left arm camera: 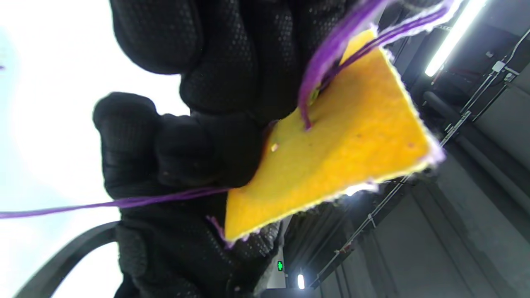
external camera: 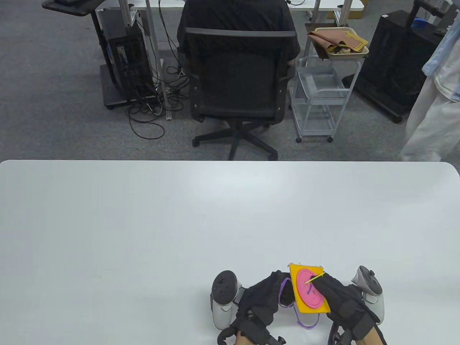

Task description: Sew button in X pattern

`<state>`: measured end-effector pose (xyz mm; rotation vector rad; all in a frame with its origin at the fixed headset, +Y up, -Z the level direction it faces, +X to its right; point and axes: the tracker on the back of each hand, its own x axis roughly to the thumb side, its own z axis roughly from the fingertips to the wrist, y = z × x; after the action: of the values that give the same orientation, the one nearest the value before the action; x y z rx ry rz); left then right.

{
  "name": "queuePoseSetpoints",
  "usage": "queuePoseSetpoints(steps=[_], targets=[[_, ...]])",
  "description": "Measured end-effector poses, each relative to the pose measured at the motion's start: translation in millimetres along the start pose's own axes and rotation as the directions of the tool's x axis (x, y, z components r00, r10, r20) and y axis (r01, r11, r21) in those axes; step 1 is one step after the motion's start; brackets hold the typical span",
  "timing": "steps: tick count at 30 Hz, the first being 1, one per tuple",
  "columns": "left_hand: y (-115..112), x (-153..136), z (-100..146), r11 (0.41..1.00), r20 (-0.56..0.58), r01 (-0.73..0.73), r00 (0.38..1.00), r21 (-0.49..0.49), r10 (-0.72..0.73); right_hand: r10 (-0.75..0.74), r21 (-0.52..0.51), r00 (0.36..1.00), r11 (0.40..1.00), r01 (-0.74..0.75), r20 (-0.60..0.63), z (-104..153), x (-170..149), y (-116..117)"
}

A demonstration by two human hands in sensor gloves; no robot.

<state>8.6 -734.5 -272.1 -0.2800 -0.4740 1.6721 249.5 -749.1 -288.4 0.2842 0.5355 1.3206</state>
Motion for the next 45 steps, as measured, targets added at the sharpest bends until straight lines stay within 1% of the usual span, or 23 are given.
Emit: queuePoseSetpoints(steps=[2,6,9,16,19,24,30,33,34,38,40,42,45], targets=[[2,0,0,1.0,-0.007,0.013,1.0,-0.002,-0.013,0.039,-0.024,0.999,0.999,-0.039,0.013,1,3,-2],[2,-1,0,0.998,-0.024,-0.041,0.999,-0.039,0.04,0.115,-0.065,0.992,0.992,-0.112,0.053,4,10,-4],[2,-2,0,0.997,-0.051,-0.048,0.998,-0.065,0.044,0.165,-0.089,0.984,0.983,-0.159,0.066,6,13,-5],[0,-1,-1,0.994,-0.086,0.085,0.992,-0.067,-0.091,0.27,-0.125,0.961,0.957,-0.261,0.062,6,15,-1],[-2,-3,-3,0.991,-0.101,0.114,0.988,-0.073,-0.121,0.299,-0.131,0.952,0.948,-0.29,0.056,6,15,2],[-3,-4,-4,0.987,-0.113,0.15,0.981,-0.055,-0.156,0.355,-0.171,0.934,0.924,-0.342,0.047,7,16,2],[-2,-3,-3,0.969,-0.118,0.247,0.963,0.033,-0.241,0.395,-0.228,0.918,0.896,-0.381,0.021,8,15,5],[0,-3,-2,0.957,-0.113,0.28,0.956,0.08,-0.27,0.389,-0.244,0.921,0.894,-0.375,0.013,8,13,5],[1,-3,-2,0.951,-0.111,0.292,0.953,0.099,-0.281,0.382,-0.249,0.924,0.897,-0.366,0.016,9,12,4],[4,-1,1,0.915,-0.099,0.347,0.938,0.207,-0.333,0.322,-0.342,0.945,0.896,-0.283,0.061,13,13,2],[5,0,3,0.904,-0.1,0.352,0.936,0.243,-0.338,0.309,-0.36,0.948,0.895,-0.261,0.081,14,15,2],[6,0,4,0.895,-0.096,0.349,0.937,0.278,-0.336,0.335,-0.363,0.937,0.888,-0.281,0.095,16,17,4],[7,0,4,0.89,-0.095,0.355,0.935,0.286,-0.342,0.374,-0.37,0.921,0.876,-0.31,0.112,17,20,10]])
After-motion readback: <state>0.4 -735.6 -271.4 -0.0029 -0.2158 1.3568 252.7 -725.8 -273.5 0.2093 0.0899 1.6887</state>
